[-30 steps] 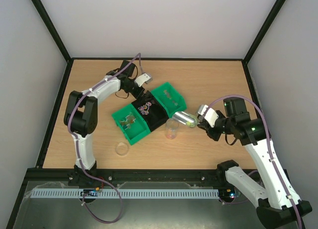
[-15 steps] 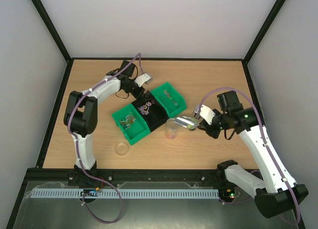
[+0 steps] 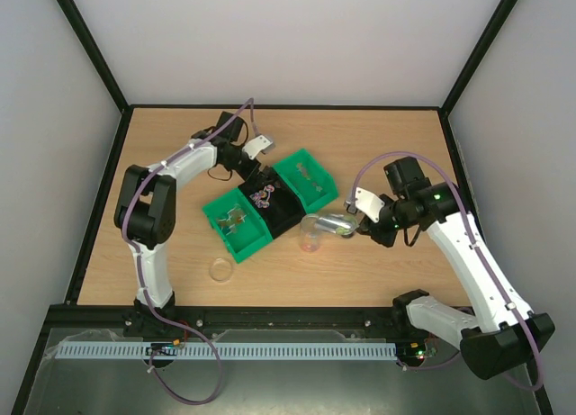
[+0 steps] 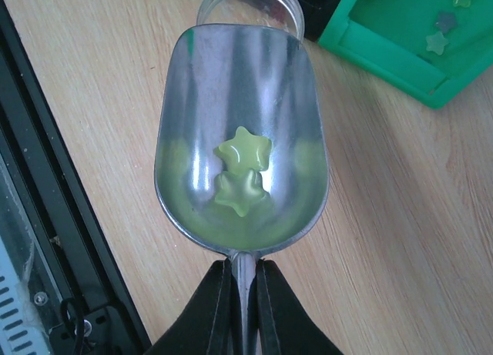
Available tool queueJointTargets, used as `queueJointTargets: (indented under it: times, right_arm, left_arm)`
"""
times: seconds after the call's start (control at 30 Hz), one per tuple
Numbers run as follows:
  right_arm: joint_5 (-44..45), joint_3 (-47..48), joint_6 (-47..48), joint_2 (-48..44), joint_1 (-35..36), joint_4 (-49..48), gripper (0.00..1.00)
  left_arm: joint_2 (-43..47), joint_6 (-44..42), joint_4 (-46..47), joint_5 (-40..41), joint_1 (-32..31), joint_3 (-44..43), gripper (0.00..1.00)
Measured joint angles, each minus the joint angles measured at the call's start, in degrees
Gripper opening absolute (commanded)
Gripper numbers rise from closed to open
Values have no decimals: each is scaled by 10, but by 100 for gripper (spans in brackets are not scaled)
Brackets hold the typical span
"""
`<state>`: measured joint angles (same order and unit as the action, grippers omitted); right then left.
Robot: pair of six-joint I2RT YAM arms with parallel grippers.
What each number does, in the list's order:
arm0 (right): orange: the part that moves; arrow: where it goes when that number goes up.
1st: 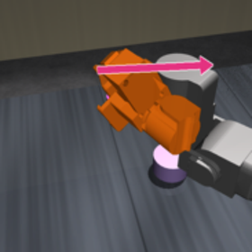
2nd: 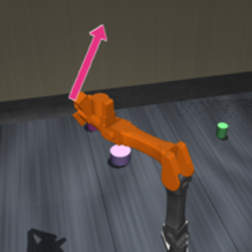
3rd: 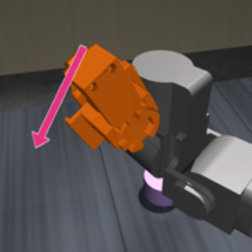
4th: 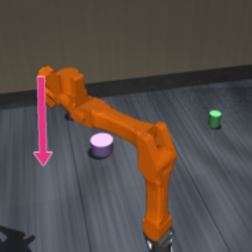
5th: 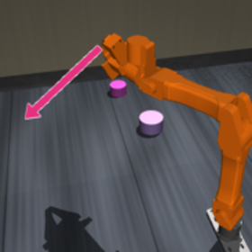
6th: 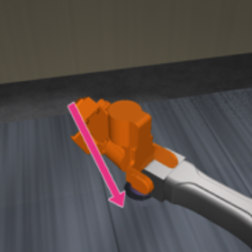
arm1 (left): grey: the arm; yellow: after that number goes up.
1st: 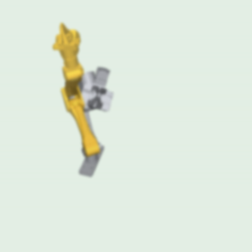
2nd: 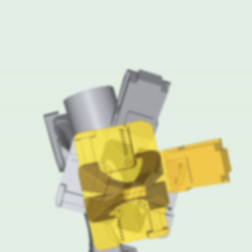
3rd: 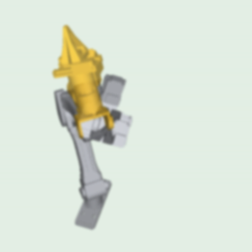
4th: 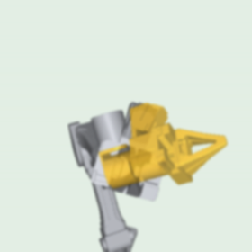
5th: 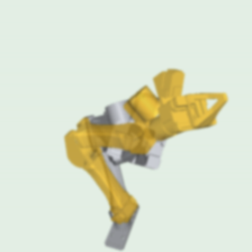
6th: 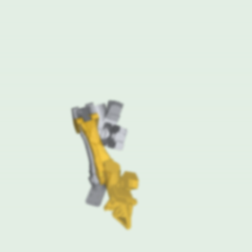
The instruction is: Pack the candies
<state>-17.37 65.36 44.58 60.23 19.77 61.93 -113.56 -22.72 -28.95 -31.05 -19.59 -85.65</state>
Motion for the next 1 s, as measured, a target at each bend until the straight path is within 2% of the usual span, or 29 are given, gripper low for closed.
queueJointTargets:
  times: [0.43,1.0]
  right_arm:
    - [38,50,-3,59,47,27,1]
    - [77,94,-5,93,68,61,1]
  left_arm:
    - [3,0,11,4,12,5,99]
    - [3,7,16,4,16,14,99]
